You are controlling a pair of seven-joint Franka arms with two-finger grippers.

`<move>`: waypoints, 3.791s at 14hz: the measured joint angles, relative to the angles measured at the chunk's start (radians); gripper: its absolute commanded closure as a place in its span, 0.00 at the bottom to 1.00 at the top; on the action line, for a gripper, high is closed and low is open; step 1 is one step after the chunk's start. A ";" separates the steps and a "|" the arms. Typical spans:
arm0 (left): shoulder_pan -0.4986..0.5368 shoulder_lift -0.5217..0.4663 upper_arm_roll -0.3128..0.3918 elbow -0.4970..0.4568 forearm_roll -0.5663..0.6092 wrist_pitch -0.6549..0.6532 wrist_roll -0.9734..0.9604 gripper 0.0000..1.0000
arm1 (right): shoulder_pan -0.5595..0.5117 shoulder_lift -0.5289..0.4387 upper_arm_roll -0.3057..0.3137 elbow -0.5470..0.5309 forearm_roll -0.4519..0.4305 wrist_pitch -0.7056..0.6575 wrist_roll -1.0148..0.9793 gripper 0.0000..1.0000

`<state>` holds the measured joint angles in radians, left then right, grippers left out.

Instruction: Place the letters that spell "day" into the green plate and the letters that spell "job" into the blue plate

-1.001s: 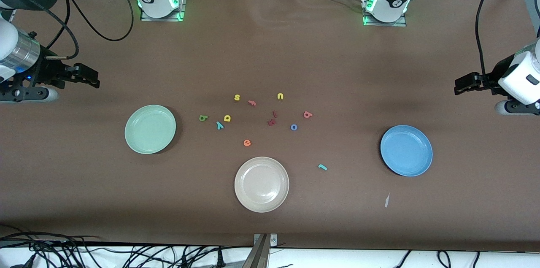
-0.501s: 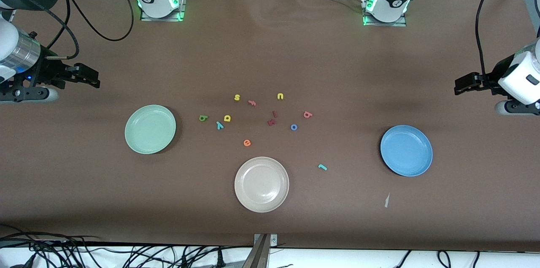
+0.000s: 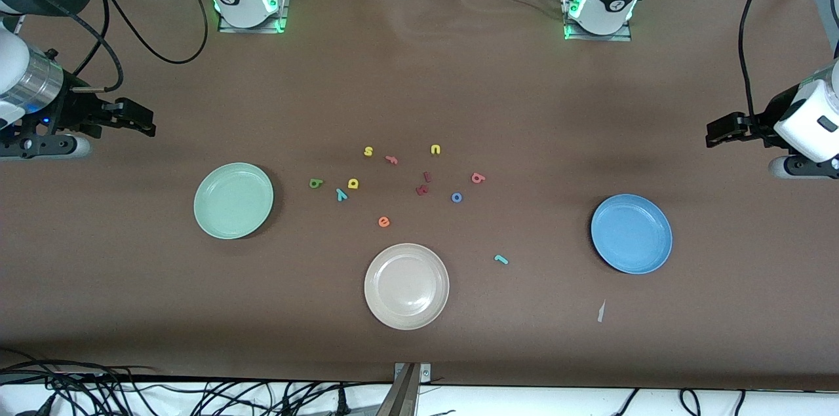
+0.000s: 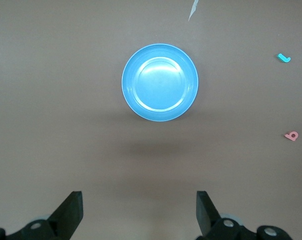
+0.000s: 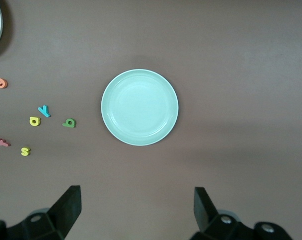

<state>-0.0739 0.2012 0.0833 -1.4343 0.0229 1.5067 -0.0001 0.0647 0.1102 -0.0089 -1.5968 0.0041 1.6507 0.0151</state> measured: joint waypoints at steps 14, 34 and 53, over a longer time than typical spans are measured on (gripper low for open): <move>0.000 0.000 0.000 0.000 0.000 0.000 0.000 0.00 | 0.000 0.000 0.000 -0.002 0.000 0.000 -0.001 0.00; 0.000 0.000 0.000 0.000 -0.004 0.000 0.000 0.00 | 0.000 0.000 0.000 -0.013 0.000 0.000 -0.001 0.00; 0.000 0.000 0.000 0.000 -0.004 0.000 0.000 0.00 | 0.000 -0.014 0.000 -0.045 0.001 0.025 -0.001 0.00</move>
<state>-0.0738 0.2013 0.0833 -1.4343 0.0185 1.5067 -0.0001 0.0647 0.0962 -0.0089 -1.6418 0.0048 1.6753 0.0141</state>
